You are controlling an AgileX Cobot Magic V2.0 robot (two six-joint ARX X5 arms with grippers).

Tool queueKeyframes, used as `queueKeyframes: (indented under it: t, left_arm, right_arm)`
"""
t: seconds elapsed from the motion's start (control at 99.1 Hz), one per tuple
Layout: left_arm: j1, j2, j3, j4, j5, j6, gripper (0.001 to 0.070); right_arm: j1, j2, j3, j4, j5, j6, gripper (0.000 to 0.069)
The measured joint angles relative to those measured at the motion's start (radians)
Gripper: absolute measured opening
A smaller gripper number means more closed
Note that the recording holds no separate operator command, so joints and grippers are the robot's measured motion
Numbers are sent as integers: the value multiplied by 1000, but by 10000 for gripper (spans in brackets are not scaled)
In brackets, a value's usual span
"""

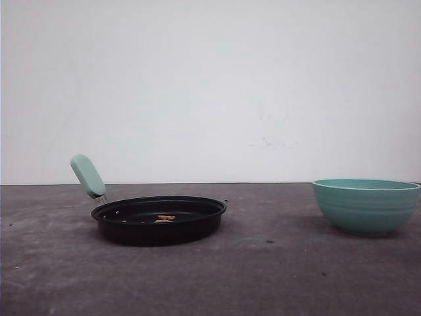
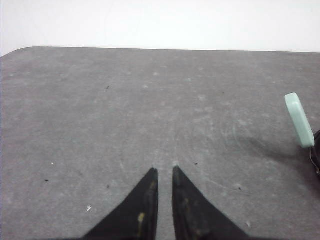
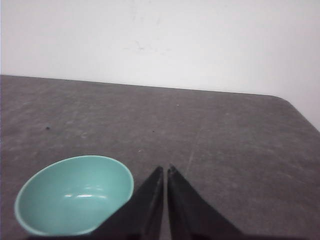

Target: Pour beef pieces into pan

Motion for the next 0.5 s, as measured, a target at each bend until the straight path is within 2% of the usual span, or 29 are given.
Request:
queueKeyframes:
  t: [0.172,0.504]
  left_arm:
    - [0,0,0,0,0,0,24]
    - [0,0,0,0,0,0,24]
  right_arm:
    - [0,-13,-59,-31,3,48,10]
    - [0,-14,-59,-26,3,48,9]
